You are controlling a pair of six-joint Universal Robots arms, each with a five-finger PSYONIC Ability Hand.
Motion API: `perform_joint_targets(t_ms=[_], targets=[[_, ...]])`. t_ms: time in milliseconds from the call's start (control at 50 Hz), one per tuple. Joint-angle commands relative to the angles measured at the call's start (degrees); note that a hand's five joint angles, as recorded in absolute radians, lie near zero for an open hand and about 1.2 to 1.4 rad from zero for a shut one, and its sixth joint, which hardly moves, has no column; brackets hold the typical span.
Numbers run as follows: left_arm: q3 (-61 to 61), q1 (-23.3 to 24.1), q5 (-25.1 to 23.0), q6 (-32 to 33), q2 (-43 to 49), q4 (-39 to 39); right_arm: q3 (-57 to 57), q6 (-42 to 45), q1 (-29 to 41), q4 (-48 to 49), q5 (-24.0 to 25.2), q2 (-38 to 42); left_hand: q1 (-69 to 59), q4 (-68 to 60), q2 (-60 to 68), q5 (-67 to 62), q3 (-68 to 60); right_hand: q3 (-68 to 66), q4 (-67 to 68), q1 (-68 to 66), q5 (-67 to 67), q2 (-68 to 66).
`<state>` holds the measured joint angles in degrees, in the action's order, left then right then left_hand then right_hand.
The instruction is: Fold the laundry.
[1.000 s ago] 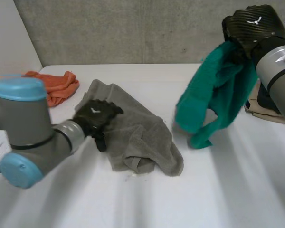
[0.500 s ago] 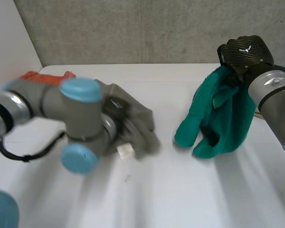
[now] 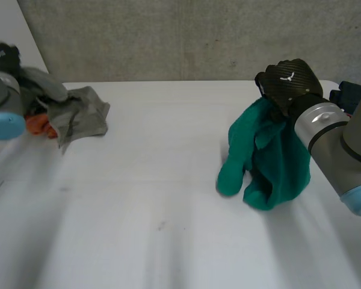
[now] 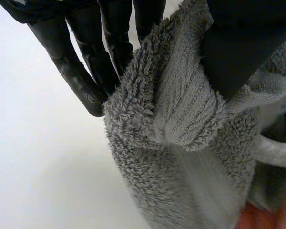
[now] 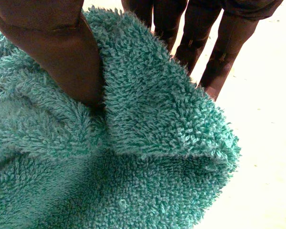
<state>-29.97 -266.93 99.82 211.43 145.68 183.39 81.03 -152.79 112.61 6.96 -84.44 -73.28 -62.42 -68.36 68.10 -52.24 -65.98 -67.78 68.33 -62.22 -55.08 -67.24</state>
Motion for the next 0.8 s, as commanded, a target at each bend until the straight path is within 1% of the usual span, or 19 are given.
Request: perform_joint_targets(t_ms=[20,100,180,200,260,320,380,400,420,440,480,500,540,580,660,700,720,760,800], targets=[[0.62,0.09,-1.03,0.3,5.84,-0.22,-0.08,0.3,1.38,-0.01,0.06,-0.02,52.42,58.36,-58.1,52.24,55.98,-12.22,11.67,-17.78,-14.92,-12.76],[-0.96,1.4,-0.68,0.83,3.66,-2.33,-0.87,0.3,2.09,0.08,0.06,-0.2,52.42,58.36,-58.1,52.24,55.98,-12.22,11.67,-17.78,-14.92,-12.76],[-6.31,2.81,-1.12,0.04,-4.07,-6.54,-2.28,0.3,3.05,-0.19,0.33,-0.72,52.42,58.36,-58.1,52.24,55.98,-12.22,11.67,-17.78,-14.92,-12.76],[-9.54,3.6,-1.9,-0.66,-7.74,-8.47,-2.71,0.3,3.49,-0.27,0.5,-1.07,52.42,58.36,-58.1,52.24,55.98,-12.22,11.67,-17.78,-14.92,-12.76],[-15.53,5.97,-4.19,-2.94,-13.21,-11.12,-3.33,0.3,4.2,-0.28,0.85,-1.6,52.42,58.36,-58.1,52.24,55.98,-12.22,11.67,-17.78,-14.92,-12.76],[-25.88,10.7,-10.15,-8.38,-20.41,-14.37,-3.95,0.3,5.51,-0.28,1.73,-2.57,52.42,58.36,-58.1,52.24,55.98,-12.22,11.67,-17.78,-14.92,-12.76],[-31.09,13.96,-13.85,-12.25,-22.8,-14.9,-4.12,0.39,6.22,-0.36,2.26,-2.83,52.42,58.36,-58.1,52.24,55.98,-12.22,11.67,-17.78,-14.92,-12.76],[-33.72,16.33,-15.95,-15.22,-23.59,-14.73,-4.12,0.48,6.74,-0.36,2.61,-3.01,52.42,58.36,-58.1,52.24,55.98,-12.22,11.67,-17.78,-14.92,-12.76],[-34.79,17.48,-16.84,-16.82,-23.77,-14.73,-4.04,0.48,7.1,-0.36,2.79,-3.1,52.42,58.36,-58.1,52.24,55.98,-12.22,11.67,-17.78,-14.92,-12.76],[-35.93,20.1,-18.33,-20.06,-23.6,-14.55,-3.86,0.65,7.62,-0.36,2.96,-3.1,52.42,58.36,-58.1,52.24,55.98,-12.22,11.67,-17.78,-14.92,-12.76],[-36.29,22.4,-19.57,-23.41,-23.07,-14.73,-3.69,0.66,8.15,-0.36,3.05,-3.18,52.42,58.36,-58.1,52.24,55.98,-12.22,11.67,-17.78,-14.92,-12.76],[-36.12,24.59,-20.44,-27.0,-22.11,-14.81,-3.51,0.74,8.68,-0.45,3.05,-3.1,52.42,58.36,-58.1,52.24,55.98,-12.22,11.67,-17.78,-14.92,-12.76],[-35.6,26.8,-21.07,-30.27,-20.97,-14.99,-3.16,0.74,9.03,-0.45,3.05,-3.1,52.42,58.36,-58.1,52.24,55.98,-12.22,11.67,-17.78,-14.92,-12.76],[-33.85,29.52,-21.16,-35.0,-18.95,-15.51,-2.63,0.83,9.56,-0.45,3.05,-2.92,52.42,58.36,-58.1,52.24,55.98,-12.22,11.67,-17.78,-14.92,-12.76],[-30.76,32.25,-20.19,-41.17,-15.96,-17.36,-1.32,1.01,9.91,-0.1,3.14,-2.05,51.09,57.03,-56.77,50.91,54.65,-12.22,11.67,-17.78,-14.92,-12.76],[-29.71,32.52,-19.75,-43.11,-15.25,-18.68,-0.61,1.09,9.91,-0.1,3.14,-1.0,31.96,37.9,-37.64,31.78,35.52,-12.22,11.67,-17.78,-14.92,-12.76],[-28.92,32.35,-19.23,-44.33,-14.9,-19.99,-0.35,1.09,10.0,-0.27,3.23,-0.47,7.87,13.81,-13.56,7.7,11.44,-12.22,11.67,-17.78,-14.92,-12.76],[-28.56,31.91,-18.44,-45.05,-14.9,-20.87,0.18,1.27,10.0,-0.45,3.4,0.5,-17.31,-11.37,11.63,-17.49,-13.75,-12.22,11.67,-17.78,-14.92,-12.76],[-28.3,30.16,-16.24,-44.44,-14.9,-21.84,1.06,1.53,10.0,-0.45,3.93,2.17,-17.58,-11.64,11.9,-17.76,-14.02,-12.22,11.67,-17.78,-14.92,-12.76]])
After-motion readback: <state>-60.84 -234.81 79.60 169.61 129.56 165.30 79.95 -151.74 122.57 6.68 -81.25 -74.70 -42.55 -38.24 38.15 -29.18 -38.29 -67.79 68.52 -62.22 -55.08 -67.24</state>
